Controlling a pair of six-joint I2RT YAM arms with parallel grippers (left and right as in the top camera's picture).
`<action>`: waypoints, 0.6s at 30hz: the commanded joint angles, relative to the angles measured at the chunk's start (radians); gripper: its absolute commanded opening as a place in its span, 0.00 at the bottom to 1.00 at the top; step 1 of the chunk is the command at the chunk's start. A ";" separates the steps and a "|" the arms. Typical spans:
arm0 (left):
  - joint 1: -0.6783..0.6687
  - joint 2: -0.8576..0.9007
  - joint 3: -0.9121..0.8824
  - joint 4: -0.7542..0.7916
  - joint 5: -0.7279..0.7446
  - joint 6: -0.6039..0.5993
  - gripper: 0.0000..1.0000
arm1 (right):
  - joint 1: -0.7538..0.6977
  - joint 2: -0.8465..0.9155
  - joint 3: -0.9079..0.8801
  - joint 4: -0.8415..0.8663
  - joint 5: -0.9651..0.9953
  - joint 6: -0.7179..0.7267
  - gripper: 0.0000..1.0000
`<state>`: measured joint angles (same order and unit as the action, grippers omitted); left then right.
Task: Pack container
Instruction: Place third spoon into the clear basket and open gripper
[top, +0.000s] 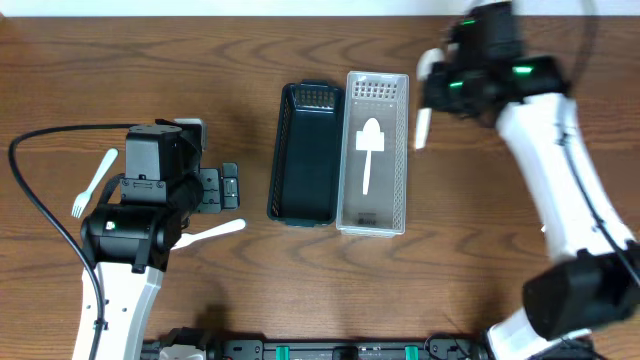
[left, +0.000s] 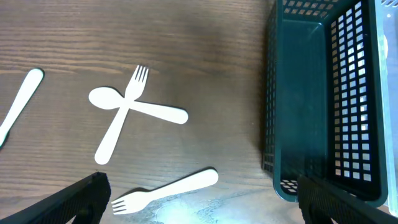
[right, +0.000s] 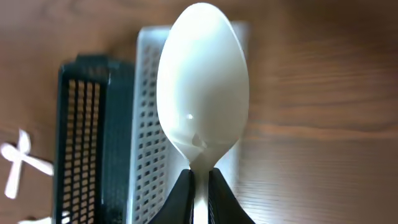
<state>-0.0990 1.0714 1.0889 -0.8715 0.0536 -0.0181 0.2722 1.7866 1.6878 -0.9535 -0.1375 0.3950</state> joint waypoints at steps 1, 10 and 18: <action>0.005 -0.005 0.018 -0.003 0.003 0.014 0.98 | 0.095 0.076 -0.008 0.001 0.122 0.058 0.06; 0.005 -0.005 0.018 -0.003 0.003 0.014 0.98 | 0.179 0.274 -0.008 0.000 0.157 0.106 0.06; 0.005 -0.005 0.018 -0.003 0.003 0.014 0.98 | 0.174 0.335 -0.008 -0.011 0.156 0.095 0.27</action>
<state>-0.0990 1.0714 1.0889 -0.8719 0.0536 -0.0181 0.4480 2.1082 1.6836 -0.9634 0.0002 0.4911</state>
